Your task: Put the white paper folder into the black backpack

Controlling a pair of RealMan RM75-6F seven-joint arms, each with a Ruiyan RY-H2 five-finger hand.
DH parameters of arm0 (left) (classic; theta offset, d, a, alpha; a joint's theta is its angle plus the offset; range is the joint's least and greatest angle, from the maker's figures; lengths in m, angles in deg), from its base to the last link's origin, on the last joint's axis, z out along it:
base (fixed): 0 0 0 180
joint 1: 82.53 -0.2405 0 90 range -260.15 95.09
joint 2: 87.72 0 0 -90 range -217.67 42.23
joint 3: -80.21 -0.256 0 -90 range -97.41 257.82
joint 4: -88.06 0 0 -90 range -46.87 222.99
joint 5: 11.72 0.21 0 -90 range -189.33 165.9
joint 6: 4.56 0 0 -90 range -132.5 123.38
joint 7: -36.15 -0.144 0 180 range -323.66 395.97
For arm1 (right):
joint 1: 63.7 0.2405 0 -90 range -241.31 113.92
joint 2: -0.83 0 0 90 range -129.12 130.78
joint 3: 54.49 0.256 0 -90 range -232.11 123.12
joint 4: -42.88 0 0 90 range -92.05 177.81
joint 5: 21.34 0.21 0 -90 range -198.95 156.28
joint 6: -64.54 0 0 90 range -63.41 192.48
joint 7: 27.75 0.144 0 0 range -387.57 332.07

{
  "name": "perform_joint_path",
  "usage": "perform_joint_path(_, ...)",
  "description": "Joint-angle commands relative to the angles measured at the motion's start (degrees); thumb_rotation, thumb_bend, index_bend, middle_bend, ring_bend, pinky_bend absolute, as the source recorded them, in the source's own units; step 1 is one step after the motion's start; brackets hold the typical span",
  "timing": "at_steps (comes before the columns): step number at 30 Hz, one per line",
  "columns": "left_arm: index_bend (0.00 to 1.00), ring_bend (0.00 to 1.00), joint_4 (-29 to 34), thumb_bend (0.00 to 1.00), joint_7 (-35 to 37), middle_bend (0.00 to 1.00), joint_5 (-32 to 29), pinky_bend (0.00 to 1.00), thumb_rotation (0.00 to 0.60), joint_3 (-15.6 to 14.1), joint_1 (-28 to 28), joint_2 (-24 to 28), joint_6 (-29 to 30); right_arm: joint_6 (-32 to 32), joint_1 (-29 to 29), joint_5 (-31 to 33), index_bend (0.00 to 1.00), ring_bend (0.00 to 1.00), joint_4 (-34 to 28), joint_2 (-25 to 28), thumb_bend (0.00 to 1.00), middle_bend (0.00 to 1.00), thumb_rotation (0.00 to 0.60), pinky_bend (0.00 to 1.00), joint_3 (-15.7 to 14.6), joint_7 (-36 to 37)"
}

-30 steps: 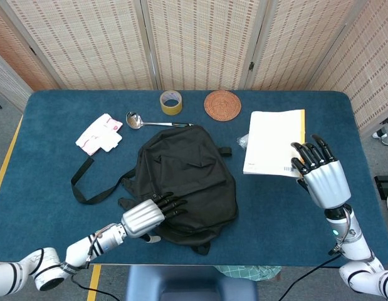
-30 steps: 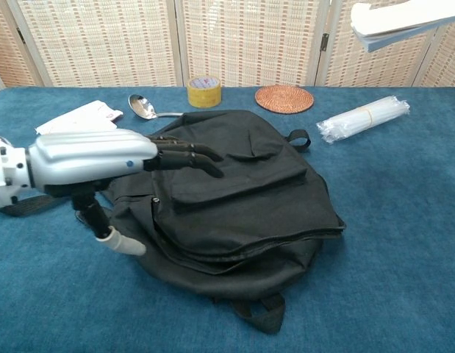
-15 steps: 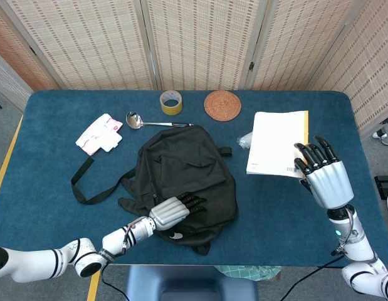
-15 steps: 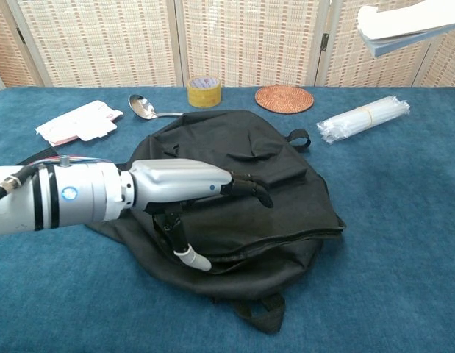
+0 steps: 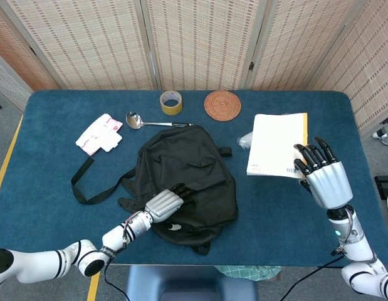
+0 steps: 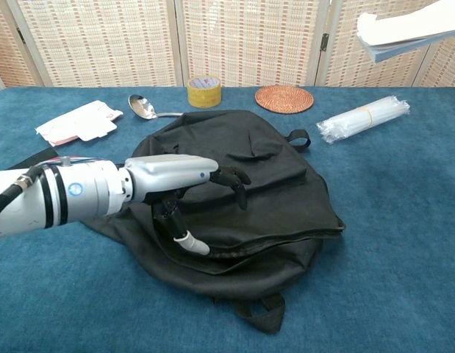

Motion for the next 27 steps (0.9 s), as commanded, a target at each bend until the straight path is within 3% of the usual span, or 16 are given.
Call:
perform_joint_path(1,0.39,0.13,-0.58,0.31,0.84,0.16,0.03,0.0,0.6,-0.29,-0.5,-0.07,1.1,-0.16,0.03,0.0,0.71,0.38,0.19,-0.17,0.64,0.38,0.6,0.26,0.01,0.18)
perform_joint_path(6,0.49,0.18,-2.18,0.4,2.96,0.21,0.45,0.0,0.6,-0.82,-1.02,-1.31,2.56,-0.24,0.06,-0.1,0.71,0.38,0.65,-0.64,0.64,0.38,0.6,0.26,0.02,0.53)
perform_joint_path(16,0.66,0.27,-5.9,0.47,5.02,0.32,1.14,0.01,0.6,-0.89,-2.41,-4.73,7.01,1.06,-0.45,-0.71,0.71,0.38,0.36,-0.42,0.65,0.38,0.6,0.26,0.08,1.23)
perform_joint_path(27,0.66,0.28,-0.49,0.48,12.42,0.33,-0.32,0.01,0.6,3.29,-2.88,3.74,8.97,7.27,-2.03,-6.29,0.71,0.39,-4.68,0.88,0.65,0.38,0.6,0.26,-1.76,5.21)
